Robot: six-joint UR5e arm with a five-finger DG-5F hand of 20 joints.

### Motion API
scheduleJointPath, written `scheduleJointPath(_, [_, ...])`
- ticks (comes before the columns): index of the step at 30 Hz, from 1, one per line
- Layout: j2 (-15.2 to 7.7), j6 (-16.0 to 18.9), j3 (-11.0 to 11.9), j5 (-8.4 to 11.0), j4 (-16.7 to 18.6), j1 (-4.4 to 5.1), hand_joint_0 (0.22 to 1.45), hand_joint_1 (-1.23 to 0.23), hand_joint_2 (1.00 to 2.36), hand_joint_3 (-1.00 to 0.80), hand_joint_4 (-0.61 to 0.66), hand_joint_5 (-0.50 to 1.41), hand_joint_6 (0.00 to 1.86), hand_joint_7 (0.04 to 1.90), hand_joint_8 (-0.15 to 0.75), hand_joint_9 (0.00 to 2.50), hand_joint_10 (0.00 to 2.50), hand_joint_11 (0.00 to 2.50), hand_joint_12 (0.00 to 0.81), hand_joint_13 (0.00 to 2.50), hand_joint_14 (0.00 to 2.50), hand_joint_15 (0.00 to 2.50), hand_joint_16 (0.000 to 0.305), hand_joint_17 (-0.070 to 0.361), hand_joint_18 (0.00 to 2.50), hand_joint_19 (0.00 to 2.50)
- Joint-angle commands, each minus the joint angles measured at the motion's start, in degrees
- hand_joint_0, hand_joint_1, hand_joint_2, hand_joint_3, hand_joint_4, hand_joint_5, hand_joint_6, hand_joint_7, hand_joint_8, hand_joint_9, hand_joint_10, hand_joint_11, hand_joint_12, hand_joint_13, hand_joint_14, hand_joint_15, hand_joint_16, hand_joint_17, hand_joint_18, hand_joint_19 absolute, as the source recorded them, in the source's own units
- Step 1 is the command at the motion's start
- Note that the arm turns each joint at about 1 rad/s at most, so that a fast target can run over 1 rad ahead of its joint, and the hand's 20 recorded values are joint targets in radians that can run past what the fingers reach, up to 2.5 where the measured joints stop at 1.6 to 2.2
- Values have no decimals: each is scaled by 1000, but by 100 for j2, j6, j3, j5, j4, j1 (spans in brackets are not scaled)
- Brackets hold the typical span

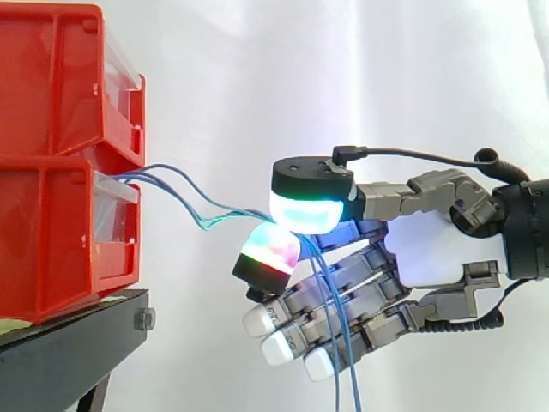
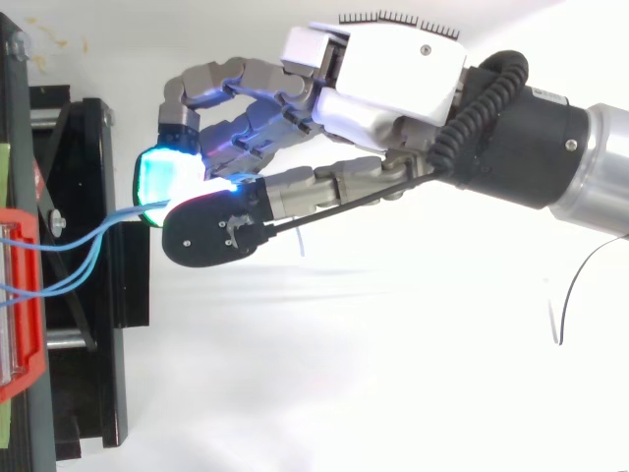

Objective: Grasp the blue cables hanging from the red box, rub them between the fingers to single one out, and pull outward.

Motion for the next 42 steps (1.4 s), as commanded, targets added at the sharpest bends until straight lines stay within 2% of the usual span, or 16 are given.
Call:
scheduleJointPath(1, [-3,0,-1,-3,-4,-1,689,-825,1014,-200,260,-121,502,1147,232,760,11,390,325,692,12,340,43,98,586,490])
scheduleJointPath(12, [6,0,8,-3,-4,-1,706,-837,1015,-177,260,-123,502,1143,230,745,11,381,326,687,12,335,43,96,578,484])
scheduleJointPath(19, [6,0,-1,-3,4,-1,676,-776,1015,-222,271,-116,502,1161,233,754,9,395,326,696,12,337,42,95,580,490])
scheduleJointPath(23, [-3,0,8,-3,-4,-1,615,-713,1012,-334,283,-106,501,1189,239,779,9,401,328,708,13,346,42,96,584,501])
scheduleJointPath(30, [6,18,-1,-3,-13,8,560,-616,1004,-426,296,-99,501,1205,256,817,9,402,337,733,12,350,45,100,602,511])
scheduleJointPath(36, [24,167,-1,-20,-338,-1,553,-592,1004,-431,302,-97,501,1205,259,839,9,406,340,751,13,359,46,103,620,519])
scheduleJointPath(42, [24,176,-1,-29,-374,-10,599,-611,1010,-357,288,-96,501,1212,256,840,9,402,333,762,14,362,44,100,618,524])
